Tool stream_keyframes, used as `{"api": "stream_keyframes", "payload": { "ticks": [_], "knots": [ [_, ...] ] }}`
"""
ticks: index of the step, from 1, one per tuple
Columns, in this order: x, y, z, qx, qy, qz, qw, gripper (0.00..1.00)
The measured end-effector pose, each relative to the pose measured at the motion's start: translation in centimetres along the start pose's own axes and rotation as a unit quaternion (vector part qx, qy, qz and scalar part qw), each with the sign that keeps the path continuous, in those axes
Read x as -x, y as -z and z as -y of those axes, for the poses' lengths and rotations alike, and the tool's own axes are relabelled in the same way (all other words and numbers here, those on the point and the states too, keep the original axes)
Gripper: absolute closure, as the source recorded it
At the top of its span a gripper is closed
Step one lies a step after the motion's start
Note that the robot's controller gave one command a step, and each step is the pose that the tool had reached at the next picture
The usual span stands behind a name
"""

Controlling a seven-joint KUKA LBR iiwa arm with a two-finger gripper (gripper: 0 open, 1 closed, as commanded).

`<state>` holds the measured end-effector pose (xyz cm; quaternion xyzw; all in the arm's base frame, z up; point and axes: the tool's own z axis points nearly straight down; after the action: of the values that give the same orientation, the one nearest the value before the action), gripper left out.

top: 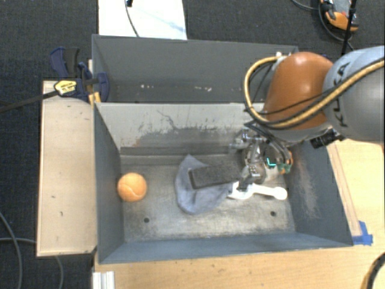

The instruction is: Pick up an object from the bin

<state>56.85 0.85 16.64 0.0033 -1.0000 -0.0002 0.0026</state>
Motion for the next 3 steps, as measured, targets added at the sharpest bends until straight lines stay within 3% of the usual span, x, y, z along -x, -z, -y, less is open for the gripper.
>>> {"api": "stream_keyframes", "payload": {
  "ticks": [1,2,3],
  "knots": [
    [0.2,0.5,0.0,0.000,0.000,0.0042,1.0000,0.00],
    [0.5,-8.1,-1.4,0.006,-0.071,0.0154,0.9973,1.00],
    [0.5,-8.1,-1.4,0.006,-0.071,0.0154,0.9973,1.00]
  ]
}}
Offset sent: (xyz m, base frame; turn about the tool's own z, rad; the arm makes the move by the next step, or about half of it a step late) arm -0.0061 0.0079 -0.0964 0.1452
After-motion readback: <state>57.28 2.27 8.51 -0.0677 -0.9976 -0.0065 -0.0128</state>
